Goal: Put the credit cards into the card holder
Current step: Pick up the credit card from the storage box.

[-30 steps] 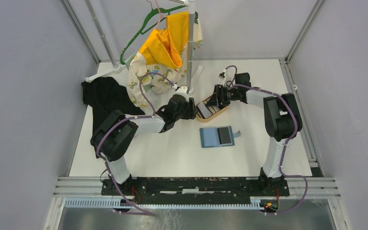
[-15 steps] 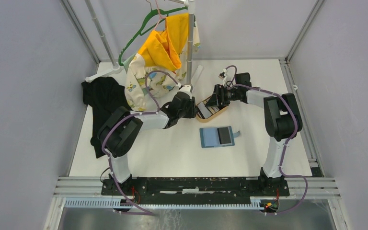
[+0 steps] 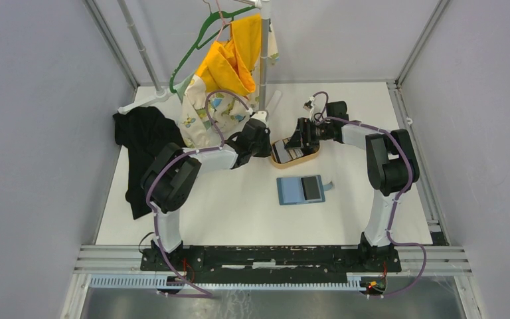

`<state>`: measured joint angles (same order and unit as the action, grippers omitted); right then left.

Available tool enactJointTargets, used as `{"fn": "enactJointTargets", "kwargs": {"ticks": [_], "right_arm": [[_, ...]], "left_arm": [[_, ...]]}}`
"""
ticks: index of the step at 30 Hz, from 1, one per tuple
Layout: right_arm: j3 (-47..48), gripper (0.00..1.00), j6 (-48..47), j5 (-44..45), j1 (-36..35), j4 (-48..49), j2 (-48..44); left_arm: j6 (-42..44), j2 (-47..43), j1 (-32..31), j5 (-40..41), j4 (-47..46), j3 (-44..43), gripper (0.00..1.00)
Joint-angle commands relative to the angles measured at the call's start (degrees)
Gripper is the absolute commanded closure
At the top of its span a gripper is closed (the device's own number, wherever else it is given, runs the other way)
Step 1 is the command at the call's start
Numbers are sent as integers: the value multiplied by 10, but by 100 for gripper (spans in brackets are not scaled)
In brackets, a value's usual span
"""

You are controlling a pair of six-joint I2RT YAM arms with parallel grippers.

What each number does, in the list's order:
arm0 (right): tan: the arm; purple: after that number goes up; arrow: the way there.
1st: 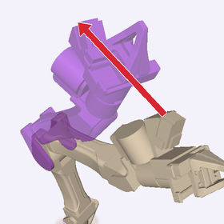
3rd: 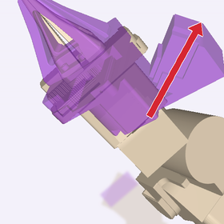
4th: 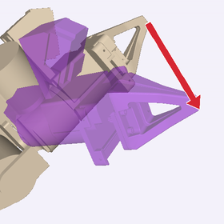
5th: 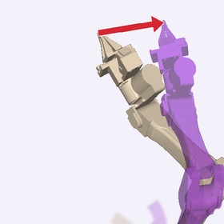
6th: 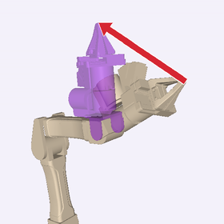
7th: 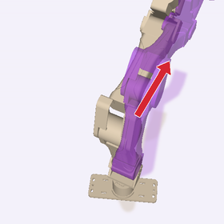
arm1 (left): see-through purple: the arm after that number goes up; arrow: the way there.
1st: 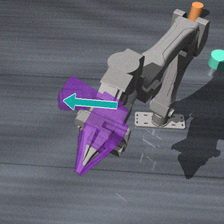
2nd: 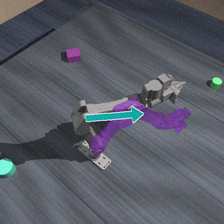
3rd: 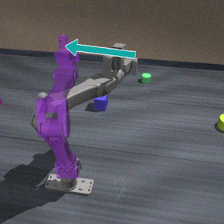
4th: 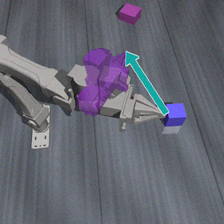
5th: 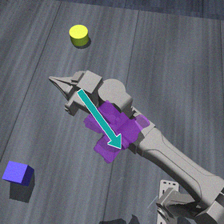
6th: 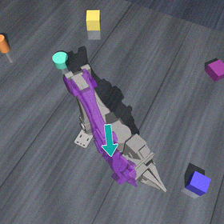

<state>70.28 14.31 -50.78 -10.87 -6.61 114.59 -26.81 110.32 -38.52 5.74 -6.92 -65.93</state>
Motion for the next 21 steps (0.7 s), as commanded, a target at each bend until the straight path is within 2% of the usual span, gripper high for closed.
{"fn": "enactJointTargets", "kwargs": {"ticks": [1, 8, 18, 21], "right_arm": [[10, 26, 9, -20, -5, 4, -31], [-5, 26, 47, -34, -5, 37, -42], [-8, 37, 51, -15, 4, 39, -59], [-3, 43, 41, -5, 9, 27, -52]], "left_arm": [[45, 8, 4, 9, 12, -27, 79], [47, 1, 4, -5, -9, -10, 79], [47, -11, 3, -17, -33, 11, 79], [47, -12, 3, -22, -36, 14, 79]]}}
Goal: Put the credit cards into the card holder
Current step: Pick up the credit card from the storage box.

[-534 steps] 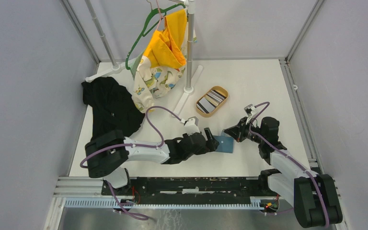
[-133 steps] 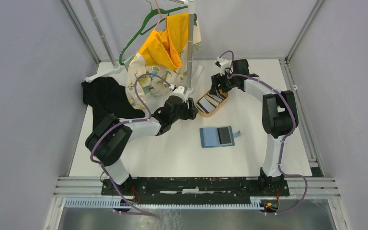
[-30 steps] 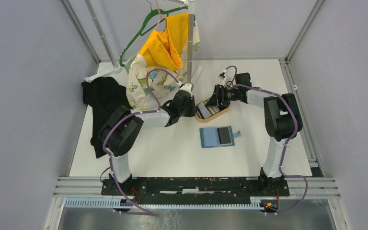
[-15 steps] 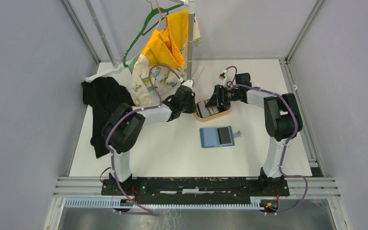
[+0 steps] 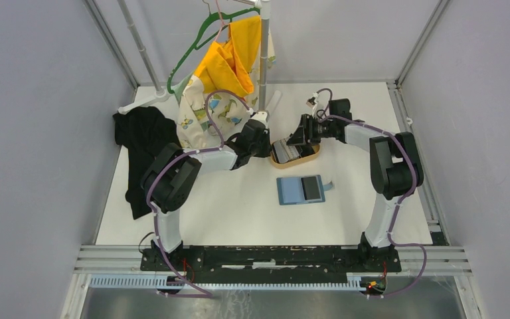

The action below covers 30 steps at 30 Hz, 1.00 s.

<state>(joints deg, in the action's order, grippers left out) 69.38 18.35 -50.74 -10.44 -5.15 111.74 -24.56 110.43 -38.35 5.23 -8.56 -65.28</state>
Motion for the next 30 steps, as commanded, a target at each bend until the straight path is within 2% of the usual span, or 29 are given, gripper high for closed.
{"fn": "enactJointTargets", "kwargs": {"ticks": [1, 4, 9, 14, 17, 27, 30], "right_arm": [[8, 44, -6, 1, 6, 5, -23], [17, 46, -26, 21, 8, -16, -18], [31, 56, -56, 55, 11, -44, -8], [36, 73, -73, 79, 16, -54, -7], [34, 79, -73, 81, 23, -52, -7], [29, 93, -73, 91, 34, -45, -18], [25, 95, -75, 101, 41, -41, -31]], "left_arm": [[26, -14, 1, -17, -21, 8, 79], [26, -15, 2, -18, -23, 9, 79], [26, -15, 1, -19, -23, 9, 79], [26, -17, 2, -19, -25, 12, 79], [25, -18, 2, -19, -27, 15, 78], [25, -26, 1, -16, -37, 24, 77], [24, -33, 1, -13, -46, 32, 72]]}}
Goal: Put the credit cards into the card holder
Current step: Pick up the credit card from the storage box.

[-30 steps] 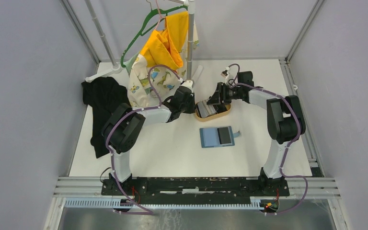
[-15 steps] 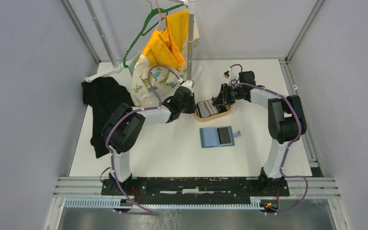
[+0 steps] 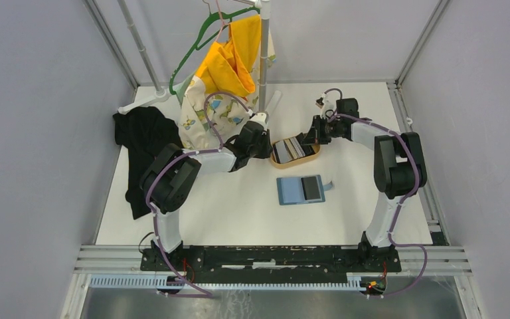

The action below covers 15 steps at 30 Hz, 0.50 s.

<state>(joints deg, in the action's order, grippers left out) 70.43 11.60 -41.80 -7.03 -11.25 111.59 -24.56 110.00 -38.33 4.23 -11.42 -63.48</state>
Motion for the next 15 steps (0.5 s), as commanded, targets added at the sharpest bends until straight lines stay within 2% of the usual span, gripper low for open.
{"fn": "enactJointTargets", "kwargs": {"ticks": [1, 7, 15], "right_arm": [[13, 96, -9, 14, 10, 22, -35], [10, 99, -7, 3, 29, 28, -52], [10, 100, -5, -19, 39, 33, -77]], "left_arm": [[23, -32, 1, -3, -21, 18, 70], [23, -55, 1, -3, -54, 48, 57], [23, -101, 1, -2, -113, 103, 50]]}}
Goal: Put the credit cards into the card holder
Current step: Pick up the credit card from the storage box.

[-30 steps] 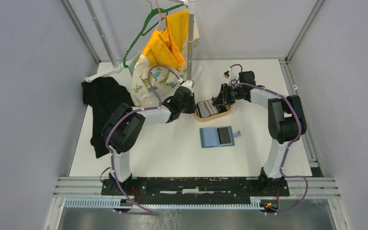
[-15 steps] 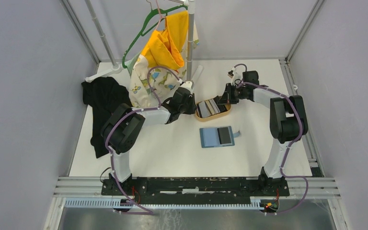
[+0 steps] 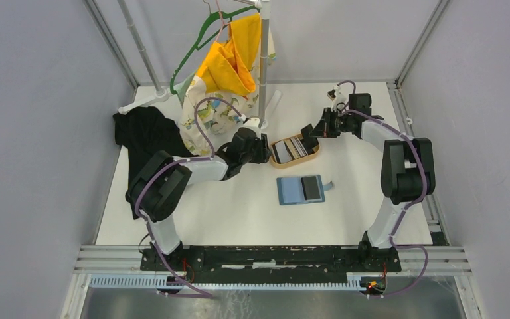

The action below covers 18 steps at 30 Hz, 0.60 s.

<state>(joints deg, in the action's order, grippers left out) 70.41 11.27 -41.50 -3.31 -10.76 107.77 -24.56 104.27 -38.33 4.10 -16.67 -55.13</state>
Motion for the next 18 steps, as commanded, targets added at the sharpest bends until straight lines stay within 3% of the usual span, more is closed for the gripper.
{"fn": "enactJointTargets", "kwargs": {"ticks": [1, 10, 15, 18], "right_arm": [[10, 100, -1, -28, 3, 28, -42], [-41, 100, 40, -111, 9, 86, -123], [-147, 100, 75, -191, 9, 154, -200], [-249, 100, 128, -237, 9, 256, -247]], "left_arm": [[23, -50, 2, -2, -68, 27, 50], [4, -173, 2, -69, -162, 118, 39], [-36, -263, 2, -117, -213, 179, 30], [-84, -305, 2, -166, -267, 226, 26]]}}
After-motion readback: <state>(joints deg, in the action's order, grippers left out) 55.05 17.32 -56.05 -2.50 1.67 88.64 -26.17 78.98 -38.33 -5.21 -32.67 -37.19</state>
